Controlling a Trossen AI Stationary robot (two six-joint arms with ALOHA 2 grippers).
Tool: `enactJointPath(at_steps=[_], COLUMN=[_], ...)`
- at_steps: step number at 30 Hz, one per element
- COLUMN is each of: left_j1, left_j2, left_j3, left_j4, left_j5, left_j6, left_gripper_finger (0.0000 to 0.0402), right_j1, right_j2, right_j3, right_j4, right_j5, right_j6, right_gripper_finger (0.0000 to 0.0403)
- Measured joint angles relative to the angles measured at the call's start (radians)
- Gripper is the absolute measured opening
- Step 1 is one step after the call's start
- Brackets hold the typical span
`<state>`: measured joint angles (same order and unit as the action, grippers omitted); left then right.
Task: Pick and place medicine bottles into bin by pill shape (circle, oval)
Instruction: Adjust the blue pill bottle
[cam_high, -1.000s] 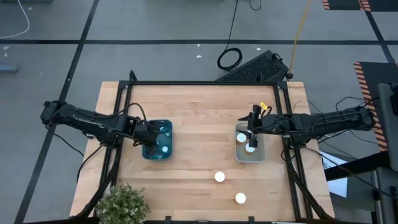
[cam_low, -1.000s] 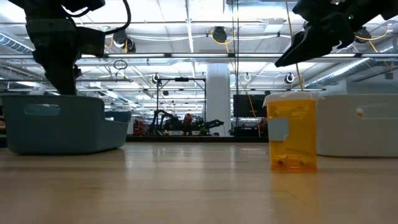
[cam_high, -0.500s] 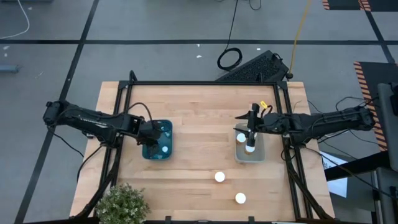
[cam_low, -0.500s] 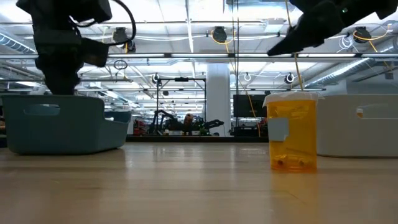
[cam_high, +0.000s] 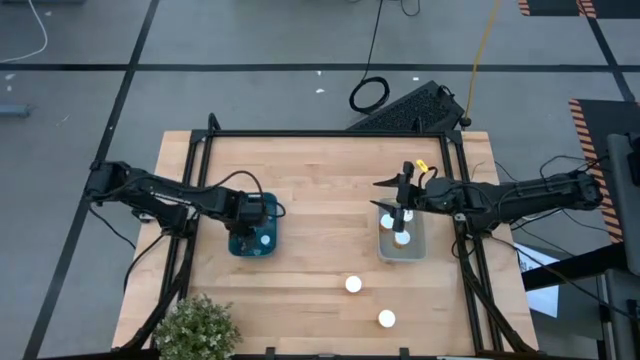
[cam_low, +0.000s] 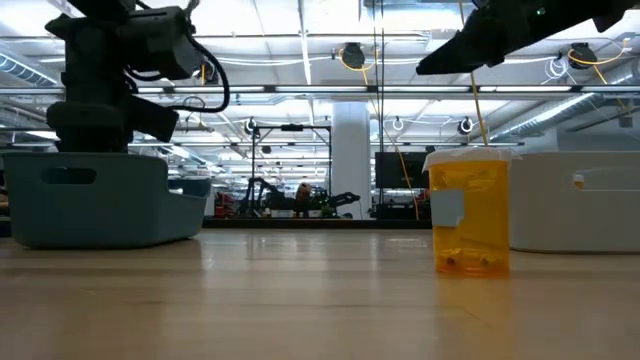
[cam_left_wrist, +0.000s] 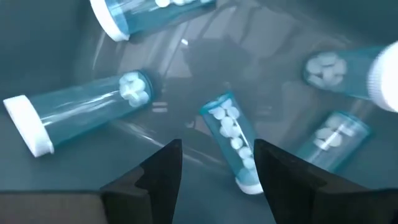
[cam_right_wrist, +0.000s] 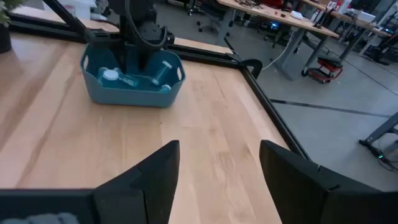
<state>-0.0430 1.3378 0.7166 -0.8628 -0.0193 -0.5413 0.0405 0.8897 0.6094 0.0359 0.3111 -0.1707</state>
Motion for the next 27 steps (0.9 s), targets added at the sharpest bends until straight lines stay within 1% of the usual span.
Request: enactJointPath(at_steps=[11, 19, 27], left_j1=[0.011, 0.011, 0.011], left_j2=[0.077, 0.110, 0.116], left_j3=[0.000, -0.001, -0.001], left_j4=[0.031, 0.057, 0.061], left_j5=[-0.008, -0.010, -0.043], left_j6=[-0.070, -0.069, -0.064], left_gripper_finger=[0.0202, 0.0202, 0.0202], right_j1=[-0.016, -0.016, -0.016], right_j2=[0.075, 0.082, 0.082], right_j3=[0.000, 0.000, 0.000], right_j4=[-0.010, -0.009, -0.004], right_j5=[-0.002, -0.002, -0.002], right_j6=[-0.036, -0.041, -0.042], right_gripper_finger=[0.0215, 0.0215, 0.0215])
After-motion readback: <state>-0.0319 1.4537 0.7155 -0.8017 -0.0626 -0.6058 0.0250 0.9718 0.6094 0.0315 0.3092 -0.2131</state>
